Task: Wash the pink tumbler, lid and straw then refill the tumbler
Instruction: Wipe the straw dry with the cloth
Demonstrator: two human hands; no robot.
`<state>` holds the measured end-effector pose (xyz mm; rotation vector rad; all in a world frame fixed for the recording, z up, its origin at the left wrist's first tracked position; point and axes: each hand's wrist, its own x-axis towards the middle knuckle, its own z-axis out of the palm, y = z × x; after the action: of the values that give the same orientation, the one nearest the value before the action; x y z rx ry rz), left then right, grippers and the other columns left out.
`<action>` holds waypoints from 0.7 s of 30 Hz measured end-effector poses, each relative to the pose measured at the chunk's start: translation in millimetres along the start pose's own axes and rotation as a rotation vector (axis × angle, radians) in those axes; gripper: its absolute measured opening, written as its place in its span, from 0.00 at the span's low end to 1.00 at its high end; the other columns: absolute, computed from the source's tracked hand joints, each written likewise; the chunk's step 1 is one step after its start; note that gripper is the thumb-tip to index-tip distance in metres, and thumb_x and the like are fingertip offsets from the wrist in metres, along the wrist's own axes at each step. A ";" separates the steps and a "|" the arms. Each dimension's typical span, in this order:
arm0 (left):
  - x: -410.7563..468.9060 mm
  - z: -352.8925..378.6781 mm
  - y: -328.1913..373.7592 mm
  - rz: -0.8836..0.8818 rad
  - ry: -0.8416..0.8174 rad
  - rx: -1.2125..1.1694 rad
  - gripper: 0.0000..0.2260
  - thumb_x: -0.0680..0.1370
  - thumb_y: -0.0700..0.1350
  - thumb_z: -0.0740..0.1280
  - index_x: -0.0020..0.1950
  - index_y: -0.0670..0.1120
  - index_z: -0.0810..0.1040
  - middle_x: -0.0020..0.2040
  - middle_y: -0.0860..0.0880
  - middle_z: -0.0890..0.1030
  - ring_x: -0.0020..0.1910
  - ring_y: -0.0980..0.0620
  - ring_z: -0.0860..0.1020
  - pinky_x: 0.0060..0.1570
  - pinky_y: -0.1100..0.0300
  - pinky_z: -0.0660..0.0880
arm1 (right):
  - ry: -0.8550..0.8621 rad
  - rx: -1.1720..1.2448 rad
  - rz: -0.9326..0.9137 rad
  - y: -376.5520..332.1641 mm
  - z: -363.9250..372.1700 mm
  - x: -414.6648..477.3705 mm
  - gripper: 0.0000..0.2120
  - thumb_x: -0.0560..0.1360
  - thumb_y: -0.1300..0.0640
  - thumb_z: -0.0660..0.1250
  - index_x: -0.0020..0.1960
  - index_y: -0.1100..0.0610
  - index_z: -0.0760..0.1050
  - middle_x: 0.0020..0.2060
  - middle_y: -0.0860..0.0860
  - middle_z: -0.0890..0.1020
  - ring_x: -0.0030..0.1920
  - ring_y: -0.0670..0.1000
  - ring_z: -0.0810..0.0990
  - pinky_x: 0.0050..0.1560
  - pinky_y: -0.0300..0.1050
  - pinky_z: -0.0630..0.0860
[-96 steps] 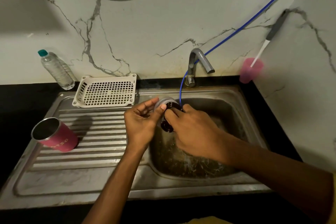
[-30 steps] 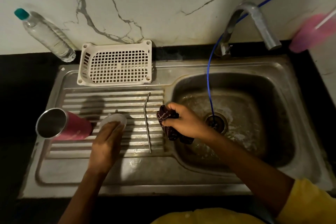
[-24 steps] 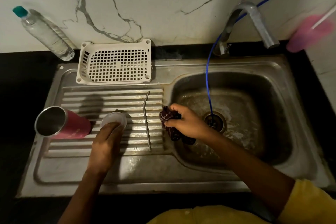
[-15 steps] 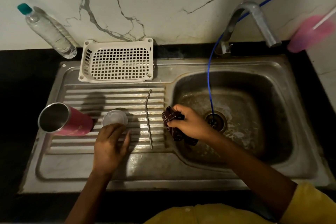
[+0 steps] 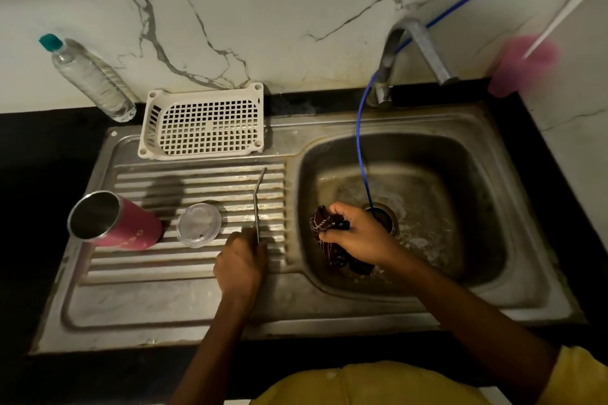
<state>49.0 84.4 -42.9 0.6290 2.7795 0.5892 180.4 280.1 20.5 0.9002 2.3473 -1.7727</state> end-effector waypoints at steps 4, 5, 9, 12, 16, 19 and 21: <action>-7.6 -6.4 6.5 0.023 0.039 -0.107 0.08 0.79 0.42 0.68 0.58 0.48 0.83 0.48 0.45 0.83 0.45 0.42 0.82 0.43 0.54 0.76 | 0.021 -0.264 -0.217 -2.7 -3.1 -17.1 0.11 0.74 0.55 0.73 0.55 0.47 0.77 0.46 0.45 0.84 0.49 0.45 0.81 0.52 0.50 0.78; -8.2 -7.5 7.4 0.051 0.042 -0.132 0.08 0.79 0.40 0.69 0.56 0.47 0.83 0.46 0.45 0.83 0.44 0.43 0.81 0.41 0.55 0.75 | 0.018 -0.334 -0.274 -5.5 -3.3 -20.8 0.12 0.75 0.54 0.72 0.57 0.45 0.76 0.46 0.43 0.81 0.49 0.45 0.78 0.50 0.48 0.76; -27.0 -14.1 29.2 0.071 -0.006 -0.313 0.08 0.79 0.37 0.69 0.48 0.50 0.81 0.43 0.49 0.81 0.38 0.54 0.79 0.37 0.66 0.71 | 0.062 -0.541 -0.538 -19.8 -11.6 -33.6 0.20 0.72 0.59 0.73 0.62 0.49 0.76 0.41 0.40 0.70 0.45 0.43 0.68 0.41 0.43 0.65; -37.6 -18.3 44.0 0.117 -0.166 -0.477 0.07 0.81 0.39 0.67 0.49 0.51 0.82 0.44 0.53 0.84 0.39 0.61 0.80 0.39 0.69 0.72 | 0.073 -0.643 -0.717 -17.9 -17.1 -32.9 0.25 0.66 0.61 0.77 0.61 0.52 0.77 0.47 0.47 0.80 0.45 0.47 0.70 0.42 0.43 0.69; -45.6 -34.0 64.2 0.197 -0.236 -0.502 0.09 0.82 0.39 0.66 0.44 0.47 0.83 0.37 0.57 0.82 0.36 0.59 0.78 0.38 0.63 0.72 | -0.025 -0.843 -0.784 -7.6 -23.8 -32.0 0.29 0.67 0.56 0.75 0.67 0.49 0.71 0.68 0.47 0.77 0.52 0.48 0.69 0.51 0.46 0.72; -52.9 -45.2 80.1 0.217 -0.265 -0.481 0.12 0.82 0.40 0.66 0.38 0.46 0.80 0.28 0.58 0.75 0.29 0.60 0.72 0.34 0.60 0.67 | 0.034 -0.905 -0.836 -1.4 -32.5 -36.7 0.28 0.67 0.51 0.74 0.66 0.52 0.73 0.67 0.49 0.77 0.55 0.53 0.72 0.55 0.51 0.75; -57.1 -50.4 90.9 0.261 -0.266 -0.453 0.12 0.82 0.39 0.66 0.38 0.46 0.81 0.27 0.60 0.75 0.29 0.61 0.72 0.32 0.66 0.65 | 0.103 -0.913 -0.866 0.6 -37.0 -38.9 0.24 0.70 0.47 0.72 0.64 0.51 0.74 0.63 0.49 0.78 0.57 0.54 0.72 0.56 0.53 0.75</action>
<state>116.8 116.9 48.9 0.8903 2.2258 1.0612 223.5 297.5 47.4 -0.2008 3.3401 -0.4726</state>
